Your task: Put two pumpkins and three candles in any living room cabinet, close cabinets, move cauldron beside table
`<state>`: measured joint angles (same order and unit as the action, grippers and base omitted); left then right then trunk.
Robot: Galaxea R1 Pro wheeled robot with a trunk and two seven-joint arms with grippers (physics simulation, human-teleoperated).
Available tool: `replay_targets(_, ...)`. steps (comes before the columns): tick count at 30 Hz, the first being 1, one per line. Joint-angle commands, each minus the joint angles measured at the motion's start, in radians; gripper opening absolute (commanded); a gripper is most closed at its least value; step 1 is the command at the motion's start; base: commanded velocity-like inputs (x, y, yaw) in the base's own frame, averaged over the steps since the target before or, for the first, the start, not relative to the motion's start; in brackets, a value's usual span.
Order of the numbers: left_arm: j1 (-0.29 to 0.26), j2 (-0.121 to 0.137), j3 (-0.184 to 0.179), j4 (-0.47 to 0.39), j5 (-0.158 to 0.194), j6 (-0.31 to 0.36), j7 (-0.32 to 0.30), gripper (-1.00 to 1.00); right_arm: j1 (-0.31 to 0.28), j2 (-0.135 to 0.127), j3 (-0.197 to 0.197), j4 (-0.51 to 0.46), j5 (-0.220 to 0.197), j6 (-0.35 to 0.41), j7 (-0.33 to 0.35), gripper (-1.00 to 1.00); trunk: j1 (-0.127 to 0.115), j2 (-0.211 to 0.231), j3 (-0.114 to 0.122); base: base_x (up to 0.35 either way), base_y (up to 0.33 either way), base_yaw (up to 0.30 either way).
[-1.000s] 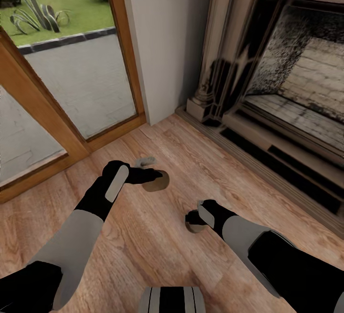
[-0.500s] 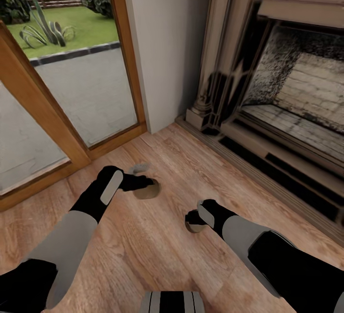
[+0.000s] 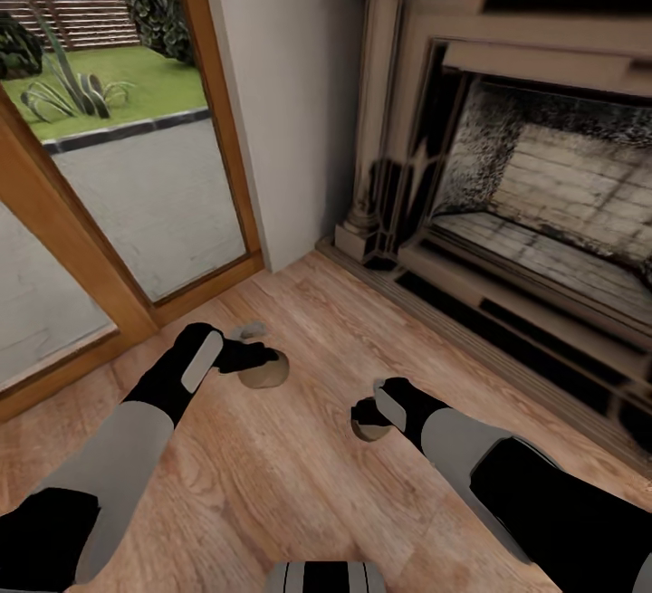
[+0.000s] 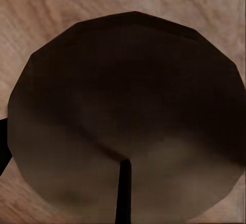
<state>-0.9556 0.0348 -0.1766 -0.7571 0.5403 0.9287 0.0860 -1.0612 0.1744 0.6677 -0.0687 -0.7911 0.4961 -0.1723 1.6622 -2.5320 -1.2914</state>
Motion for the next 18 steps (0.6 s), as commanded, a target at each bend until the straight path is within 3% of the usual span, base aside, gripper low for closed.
replay_targets(1,0.000,0.002,-0.004,0.004,0.015,-0.001,0.009,-1.00,0.000,0.000,0.007,-0.002,-0.011,0.004,-0.007,-1.00,-0.001,0.000,0.004,0.000,0.000,-0.264)
replay_targets(10,0.000,0.020,-0.004,0.042,0.015,-0.009,0.007,-1.00,0.000,0.000,0.008,-0.002,-0.011,0.004,-0.004,-1.00,-0.005,0.002,0.046,0.000,0.000,-0.255)
replay_targets(18,0.000,0.023,-0.006,0.066,0.015,-0.010,0.007,-1.00,0.000,0.000,0.007,-0.002,-0.011,0.004,-0.003,-1.00,-0.008,0.004,0.077,0.000,0.000,-0.030)
